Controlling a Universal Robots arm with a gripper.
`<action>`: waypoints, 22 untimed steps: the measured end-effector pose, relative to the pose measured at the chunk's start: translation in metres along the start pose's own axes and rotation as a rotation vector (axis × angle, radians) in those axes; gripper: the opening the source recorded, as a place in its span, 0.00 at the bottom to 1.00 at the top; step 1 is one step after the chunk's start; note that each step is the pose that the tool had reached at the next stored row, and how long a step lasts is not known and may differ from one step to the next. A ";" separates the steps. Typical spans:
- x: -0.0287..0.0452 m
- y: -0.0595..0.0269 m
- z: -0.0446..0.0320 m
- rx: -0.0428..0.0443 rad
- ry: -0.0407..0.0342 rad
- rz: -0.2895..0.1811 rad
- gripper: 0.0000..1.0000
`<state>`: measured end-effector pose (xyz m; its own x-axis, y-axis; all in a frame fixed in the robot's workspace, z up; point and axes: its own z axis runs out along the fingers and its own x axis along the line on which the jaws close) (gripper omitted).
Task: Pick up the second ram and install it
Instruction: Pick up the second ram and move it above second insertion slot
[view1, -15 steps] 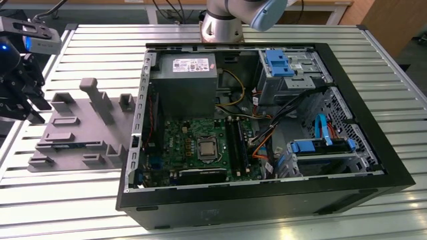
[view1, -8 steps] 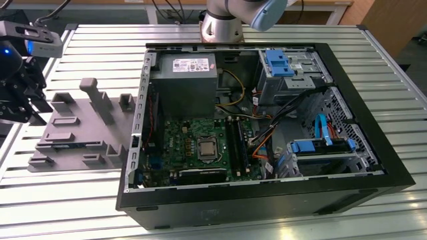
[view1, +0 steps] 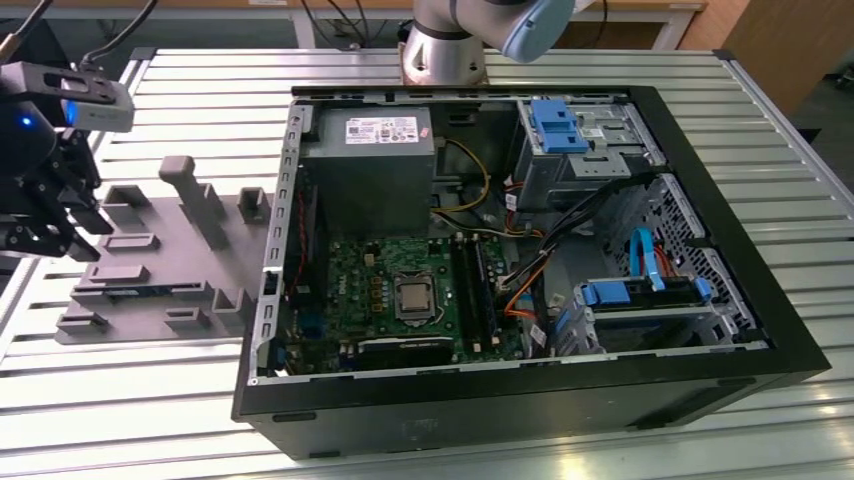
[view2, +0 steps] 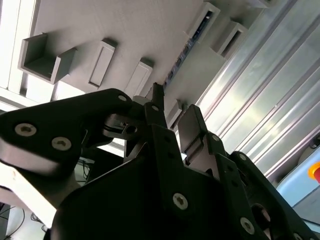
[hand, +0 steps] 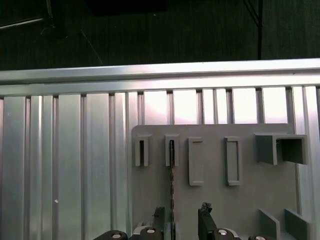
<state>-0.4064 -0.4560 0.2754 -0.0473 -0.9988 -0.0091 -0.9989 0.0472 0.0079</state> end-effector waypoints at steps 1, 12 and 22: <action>0.0002 0.0000 0.0018 -0.0001 0.0000 0.000 0.39; 0.0025 -0.0003 0.0215 0.0001 0.0001 0.003 0.39; 0.0040 -0.0004 0.0363 0.0001 0.0001 0.004 0.39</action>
<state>-0.4064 -0.4597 0.2390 -0.0517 -0.9986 -0.0090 -0.9986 0.0516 0.0078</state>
